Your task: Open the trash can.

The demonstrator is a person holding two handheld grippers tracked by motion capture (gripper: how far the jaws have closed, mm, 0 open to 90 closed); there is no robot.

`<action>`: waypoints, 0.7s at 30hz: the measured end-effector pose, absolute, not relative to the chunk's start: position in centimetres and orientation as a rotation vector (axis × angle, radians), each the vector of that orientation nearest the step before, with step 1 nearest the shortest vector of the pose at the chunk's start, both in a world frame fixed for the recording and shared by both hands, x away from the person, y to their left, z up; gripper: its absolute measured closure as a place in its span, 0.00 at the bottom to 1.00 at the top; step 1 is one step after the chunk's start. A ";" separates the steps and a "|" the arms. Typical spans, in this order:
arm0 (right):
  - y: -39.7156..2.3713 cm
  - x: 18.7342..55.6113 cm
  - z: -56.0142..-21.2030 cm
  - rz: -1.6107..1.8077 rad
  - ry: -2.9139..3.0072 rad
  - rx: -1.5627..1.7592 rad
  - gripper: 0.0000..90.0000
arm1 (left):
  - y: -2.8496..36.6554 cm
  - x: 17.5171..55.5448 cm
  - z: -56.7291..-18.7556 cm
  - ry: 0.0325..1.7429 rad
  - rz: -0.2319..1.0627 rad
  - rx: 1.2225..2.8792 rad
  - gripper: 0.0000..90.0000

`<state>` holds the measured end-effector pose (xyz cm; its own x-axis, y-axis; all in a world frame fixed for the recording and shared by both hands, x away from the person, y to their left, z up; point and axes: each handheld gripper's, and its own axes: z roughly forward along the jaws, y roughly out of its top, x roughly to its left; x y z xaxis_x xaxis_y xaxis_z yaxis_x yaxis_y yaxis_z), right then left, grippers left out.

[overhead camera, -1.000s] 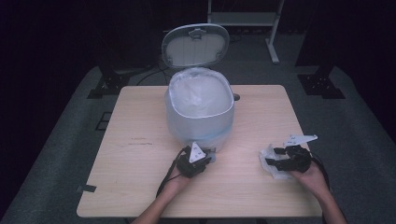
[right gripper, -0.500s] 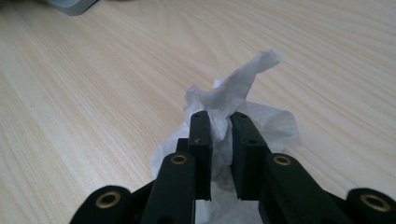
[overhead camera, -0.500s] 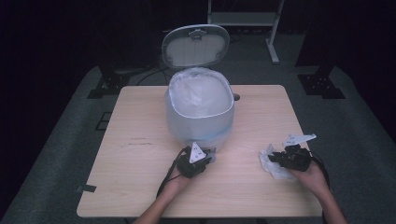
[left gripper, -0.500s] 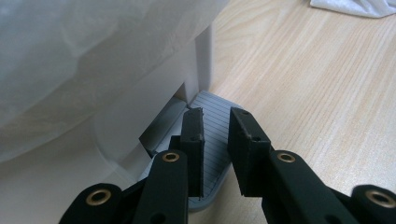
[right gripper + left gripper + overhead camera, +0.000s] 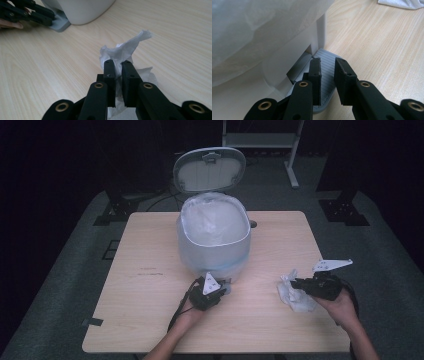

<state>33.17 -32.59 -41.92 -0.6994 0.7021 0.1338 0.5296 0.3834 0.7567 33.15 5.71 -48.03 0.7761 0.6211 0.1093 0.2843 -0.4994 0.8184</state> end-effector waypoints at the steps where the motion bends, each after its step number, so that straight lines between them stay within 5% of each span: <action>1: -32.6 33.1 -41.7 1.221 2.431 1.097 0.92 | 5.7 33.2 -48.0 0.673 0.498 2.109 0.84; 21: -31.9 32.5 -36.9 1.366 2.415 1.013 0.93 | 5.8 33.1 -48.0 0.668 0.504 2.116 0.84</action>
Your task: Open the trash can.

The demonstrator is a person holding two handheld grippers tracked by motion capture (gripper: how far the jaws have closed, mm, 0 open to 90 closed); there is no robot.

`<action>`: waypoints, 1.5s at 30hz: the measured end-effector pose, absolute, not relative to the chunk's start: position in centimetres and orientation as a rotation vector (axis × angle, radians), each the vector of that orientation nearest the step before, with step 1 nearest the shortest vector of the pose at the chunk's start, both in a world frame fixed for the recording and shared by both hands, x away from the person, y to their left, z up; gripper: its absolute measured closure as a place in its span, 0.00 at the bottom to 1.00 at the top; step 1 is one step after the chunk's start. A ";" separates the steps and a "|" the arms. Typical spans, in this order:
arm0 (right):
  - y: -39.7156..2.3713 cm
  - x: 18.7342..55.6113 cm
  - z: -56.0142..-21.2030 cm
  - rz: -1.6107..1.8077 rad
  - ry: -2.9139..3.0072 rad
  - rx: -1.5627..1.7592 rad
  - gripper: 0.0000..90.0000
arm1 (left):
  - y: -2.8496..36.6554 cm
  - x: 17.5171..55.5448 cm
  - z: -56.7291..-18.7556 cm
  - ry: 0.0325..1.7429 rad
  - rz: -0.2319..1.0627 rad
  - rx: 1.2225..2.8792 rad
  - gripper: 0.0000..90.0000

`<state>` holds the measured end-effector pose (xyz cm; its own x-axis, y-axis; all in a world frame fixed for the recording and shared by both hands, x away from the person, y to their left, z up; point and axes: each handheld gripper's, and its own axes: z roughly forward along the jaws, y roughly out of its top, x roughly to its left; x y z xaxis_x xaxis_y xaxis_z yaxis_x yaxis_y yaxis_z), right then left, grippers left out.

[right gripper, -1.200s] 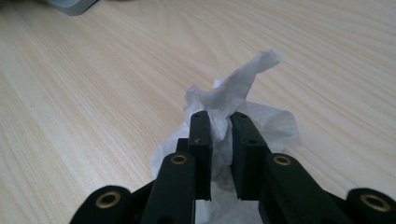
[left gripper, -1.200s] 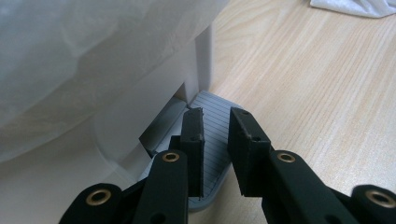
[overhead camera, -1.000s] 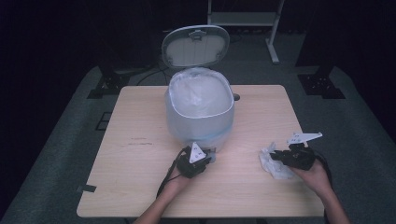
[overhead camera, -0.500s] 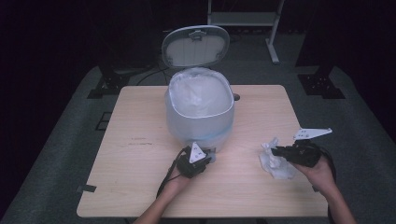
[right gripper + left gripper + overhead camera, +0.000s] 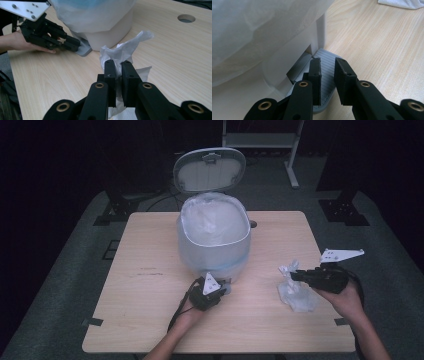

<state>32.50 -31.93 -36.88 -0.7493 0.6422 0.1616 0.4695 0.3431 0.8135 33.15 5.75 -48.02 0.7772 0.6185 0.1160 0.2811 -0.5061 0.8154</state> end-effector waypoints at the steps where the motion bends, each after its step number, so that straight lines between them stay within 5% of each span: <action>1: -31.9 32.5 -36.7 1.370 2.416 1.009 0.93 | 5.8 33.2 -48.0 0.668 0.503 2.117 0.84; 45: -29.7 33.1 -29.5 1.490 2.435 0.878 0.94 | 5.7 33.2 -48.0 0.673 0.494 2.106 0.84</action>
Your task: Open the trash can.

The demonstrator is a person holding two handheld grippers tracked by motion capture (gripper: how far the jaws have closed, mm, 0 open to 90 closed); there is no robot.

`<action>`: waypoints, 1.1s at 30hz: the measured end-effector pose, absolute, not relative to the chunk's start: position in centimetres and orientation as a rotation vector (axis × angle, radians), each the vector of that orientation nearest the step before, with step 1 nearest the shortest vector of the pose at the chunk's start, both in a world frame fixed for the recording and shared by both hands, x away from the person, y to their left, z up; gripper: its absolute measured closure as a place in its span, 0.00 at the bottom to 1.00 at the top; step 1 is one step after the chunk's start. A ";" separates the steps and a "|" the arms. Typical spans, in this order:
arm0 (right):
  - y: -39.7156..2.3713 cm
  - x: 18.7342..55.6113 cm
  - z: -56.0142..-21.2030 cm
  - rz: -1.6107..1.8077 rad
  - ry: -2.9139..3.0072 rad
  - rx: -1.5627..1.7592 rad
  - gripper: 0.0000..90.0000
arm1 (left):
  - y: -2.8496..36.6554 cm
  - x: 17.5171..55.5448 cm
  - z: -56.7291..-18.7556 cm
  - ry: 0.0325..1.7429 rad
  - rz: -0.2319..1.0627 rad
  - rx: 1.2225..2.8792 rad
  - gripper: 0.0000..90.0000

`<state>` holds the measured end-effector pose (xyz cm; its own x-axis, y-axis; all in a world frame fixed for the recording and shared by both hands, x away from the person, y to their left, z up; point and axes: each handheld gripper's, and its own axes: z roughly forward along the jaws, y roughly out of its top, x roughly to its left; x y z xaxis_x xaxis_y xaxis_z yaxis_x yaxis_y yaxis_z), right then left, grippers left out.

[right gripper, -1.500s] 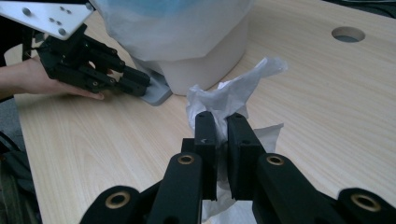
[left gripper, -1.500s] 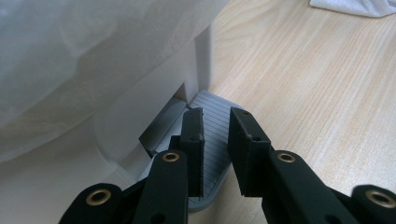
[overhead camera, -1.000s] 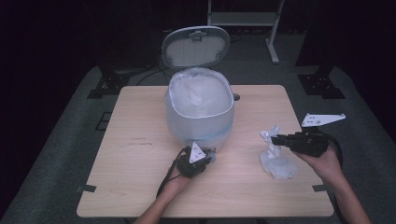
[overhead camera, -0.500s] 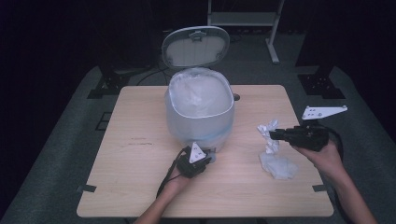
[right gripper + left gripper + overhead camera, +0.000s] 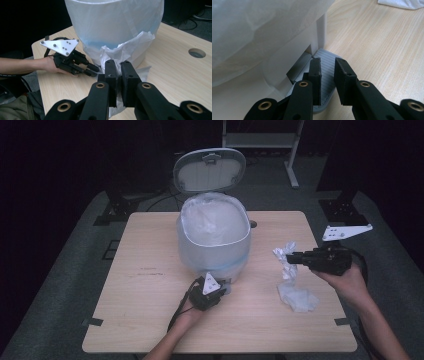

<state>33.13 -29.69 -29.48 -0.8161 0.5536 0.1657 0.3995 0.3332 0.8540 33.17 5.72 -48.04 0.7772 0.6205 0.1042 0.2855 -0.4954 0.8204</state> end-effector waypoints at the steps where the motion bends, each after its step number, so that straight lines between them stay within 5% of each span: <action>1: -29.6 33.2 -29.3 1.494 2.433 0.874 0.94 | 5.7 33.2 -48.0 0.673 0.494 2.105 0.84; 33: -27.6 33.7 -22.2 1.476 2.409 0.742 0.94 | 5.7 33.2 -48.0 0.672 0.495 2.110 0.84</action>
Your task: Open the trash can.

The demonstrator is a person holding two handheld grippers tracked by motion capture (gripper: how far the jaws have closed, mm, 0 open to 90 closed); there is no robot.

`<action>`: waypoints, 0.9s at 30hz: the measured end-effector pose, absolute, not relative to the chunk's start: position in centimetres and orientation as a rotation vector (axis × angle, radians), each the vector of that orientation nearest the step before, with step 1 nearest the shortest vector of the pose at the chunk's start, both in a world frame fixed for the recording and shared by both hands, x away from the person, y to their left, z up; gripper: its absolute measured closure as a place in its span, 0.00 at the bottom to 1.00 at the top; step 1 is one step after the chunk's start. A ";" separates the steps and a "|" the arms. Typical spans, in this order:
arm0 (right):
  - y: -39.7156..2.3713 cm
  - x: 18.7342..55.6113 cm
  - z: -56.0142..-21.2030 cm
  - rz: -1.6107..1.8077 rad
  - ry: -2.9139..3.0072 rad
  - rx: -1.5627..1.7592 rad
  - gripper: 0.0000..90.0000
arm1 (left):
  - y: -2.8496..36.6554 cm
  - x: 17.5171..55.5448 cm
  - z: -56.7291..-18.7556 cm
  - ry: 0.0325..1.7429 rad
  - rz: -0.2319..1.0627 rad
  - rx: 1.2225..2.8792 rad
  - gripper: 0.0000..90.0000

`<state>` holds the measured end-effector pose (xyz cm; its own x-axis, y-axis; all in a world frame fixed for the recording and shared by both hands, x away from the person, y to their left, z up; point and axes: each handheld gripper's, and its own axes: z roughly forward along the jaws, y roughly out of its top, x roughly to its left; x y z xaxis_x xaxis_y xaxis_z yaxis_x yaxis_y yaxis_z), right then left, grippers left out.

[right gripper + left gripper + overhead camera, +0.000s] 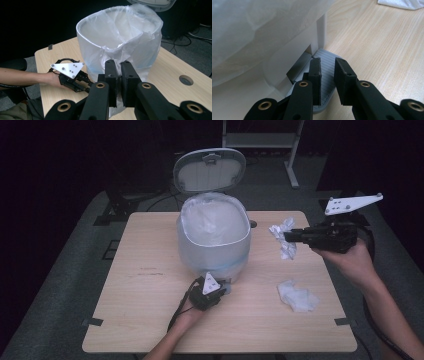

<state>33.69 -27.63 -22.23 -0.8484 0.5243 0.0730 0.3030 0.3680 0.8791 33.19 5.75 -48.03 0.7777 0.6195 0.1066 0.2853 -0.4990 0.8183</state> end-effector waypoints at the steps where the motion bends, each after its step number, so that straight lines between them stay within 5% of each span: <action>1: -27.6 33.8 -22.0 1.478 2.408 0.736 0.94 | 5.7 33.2 -48.0 0.672 0.496 2.110 0.84; 27: -25.7 35.1 -18.2 1.494 2.403 0.694 0.94 | 5.7 33.2 -48.0 0.677 0.496 2.108 0.84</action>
